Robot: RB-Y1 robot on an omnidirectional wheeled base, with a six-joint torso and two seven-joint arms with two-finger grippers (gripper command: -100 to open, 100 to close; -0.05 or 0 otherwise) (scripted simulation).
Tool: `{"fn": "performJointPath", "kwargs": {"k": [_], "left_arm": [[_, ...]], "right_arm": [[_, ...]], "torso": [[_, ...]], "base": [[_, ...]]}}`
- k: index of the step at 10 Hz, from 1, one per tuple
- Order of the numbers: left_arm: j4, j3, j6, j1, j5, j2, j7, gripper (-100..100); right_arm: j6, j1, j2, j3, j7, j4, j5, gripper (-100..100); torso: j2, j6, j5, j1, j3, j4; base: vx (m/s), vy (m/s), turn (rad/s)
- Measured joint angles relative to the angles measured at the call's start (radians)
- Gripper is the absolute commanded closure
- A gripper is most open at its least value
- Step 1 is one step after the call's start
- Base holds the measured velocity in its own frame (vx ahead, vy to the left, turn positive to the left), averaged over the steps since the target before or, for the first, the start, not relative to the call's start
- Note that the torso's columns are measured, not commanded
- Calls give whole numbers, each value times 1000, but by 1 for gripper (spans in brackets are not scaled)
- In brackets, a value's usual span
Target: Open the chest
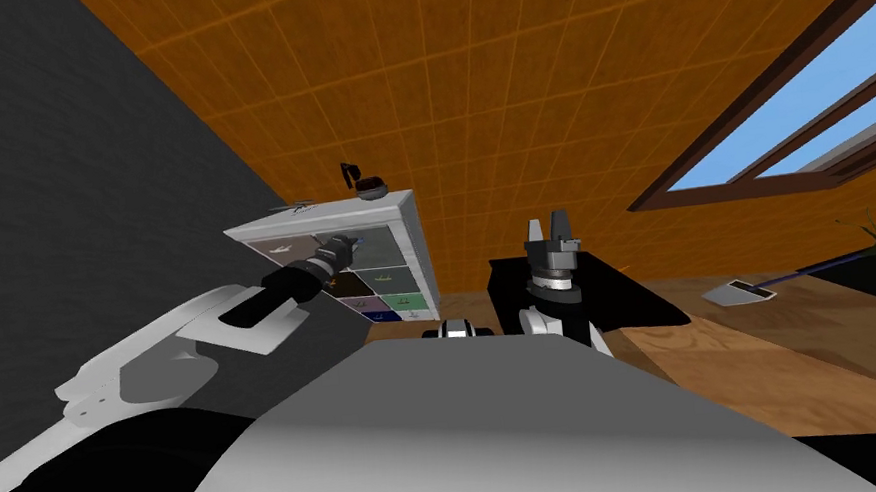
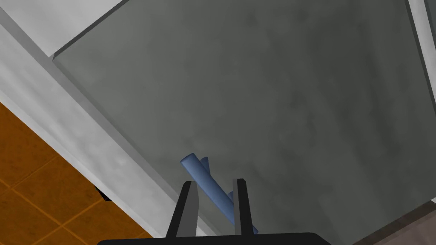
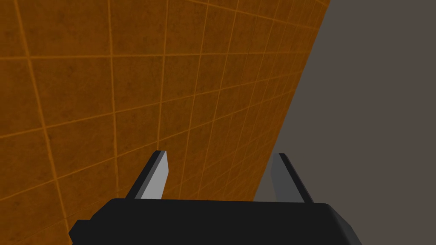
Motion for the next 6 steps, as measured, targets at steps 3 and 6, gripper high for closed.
{"fn": "performJointPath", "kwargs": {"k": [3,6], "left_arm": [[-5,4,5,-1,9,16,10,100],[-8,5,7,4,16,24,14,100]], "right_arm": [[0,0,0,0,0,0,0,0],[0,0,0,0,0,0,0,0]], "torso": [[-1,-2,-1,0,-1,2],[-6,-1,-3,-3,-5,1]], "base": [[-203,6,13],[-141,-1,20]]}}
